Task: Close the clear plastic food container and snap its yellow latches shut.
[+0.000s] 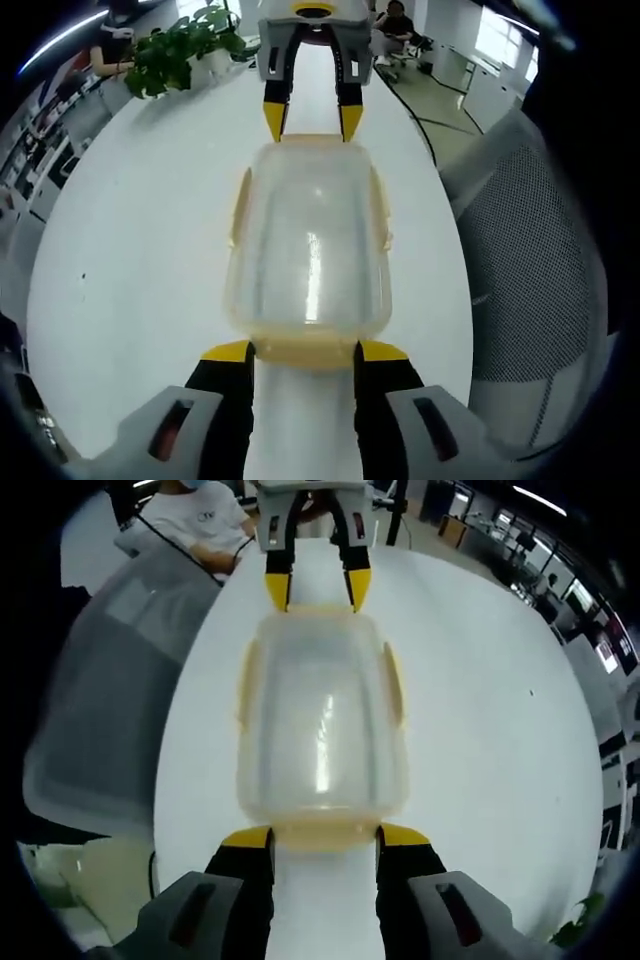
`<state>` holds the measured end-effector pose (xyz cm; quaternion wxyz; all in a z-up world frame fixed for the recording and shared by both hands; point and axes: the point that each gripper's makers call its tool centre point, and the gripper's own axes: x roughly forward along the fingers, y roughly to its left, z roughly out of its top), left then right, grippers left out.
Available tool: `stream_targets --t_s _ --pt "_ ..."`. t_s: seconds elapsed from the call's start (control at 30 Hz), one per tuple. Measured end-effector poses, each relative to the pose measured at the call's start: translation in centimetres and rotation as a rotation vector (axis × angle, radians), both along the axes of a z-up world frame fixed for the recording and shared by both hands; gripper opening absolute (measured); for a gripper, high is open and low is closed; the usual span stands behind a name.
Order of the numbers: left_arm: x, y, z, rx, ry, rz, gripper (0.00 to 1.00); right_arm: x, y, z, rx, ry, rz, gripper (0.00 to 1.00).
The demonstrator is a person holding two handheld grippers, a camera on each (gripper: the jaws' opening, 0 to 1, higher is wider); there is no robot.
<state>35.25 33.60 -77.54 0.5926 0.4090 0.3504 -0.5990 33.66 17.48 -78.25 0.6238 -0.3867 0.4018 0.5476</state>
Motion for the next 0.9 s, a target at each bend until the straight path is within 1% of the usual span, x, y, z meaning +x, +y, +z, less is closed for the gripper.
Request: stream_targets --t_s 0.07,0.1,0.27,0.37,0.43,0.67,0.7,0.77,0.8,0.83,0.9 --pt "0.0 0.0 0.0 0.0 0.0 0.008 0.38 0.2 0.0 0.1 0.007 -0.008 0.0 0.38" --pt "0.1 -0.1 0.1 0.002 -0.009 0.002 0.38 0.2 0.0 0.2 0.006 -0.006 0.001 0.39" --pt "-0.2 -0.1 0.0 0.028 -0.012 -0.006 0.38 0.1 0.0 0.1 -0.002 -0.005 0.011 0.38" --pt "-0.3 -0.1 -0.2 0.02 -0.004 0.01 0.38 0.1 -0.1 0.0 0.001 -0.009 0.015 0.39" --pt "-0.5 -0.2 -0.2 0.019 -0.005 0.009 0.38 0.0 -0.2 0.0 0.003 -0.001 0.011 0.39" --pt "-0.7 -0.4 -0.3 0.019 -0.011 0.009 0.38 -0.2 -0.4 0.0 -0.001 -0.003 0.016 0.38" --pt "-0.6 -0.4 -0.2 0.017 -0.018 0.007 0.38 -0.2 -0.4 0.1 -0.002 -0.004 0.016 0.38" --pt "-0.8 -0.4 0.0 0.023 -0.007 0.006 0.37 -0.2 -0.4 0.9 0.014 0.008 0.013 0.38" --pt "-0.7 -0.4 0.1 0.022 -0.011 0.005 0.37 -0.2 -0.4 1.1 0.023 0.017 0.005 0.38" --pt "-0.5 -0.3 0.2 0.018 -0.017 0.003 0.37 -0.1 -0.4 1.3 0.027 0.02 0.003 0.38" --pt "-0.5 -0.4 0.2 0.0 -0.007 0.02 0.37 0.1 -0.6 1.1 0.022 0.009 0.009 0.38"
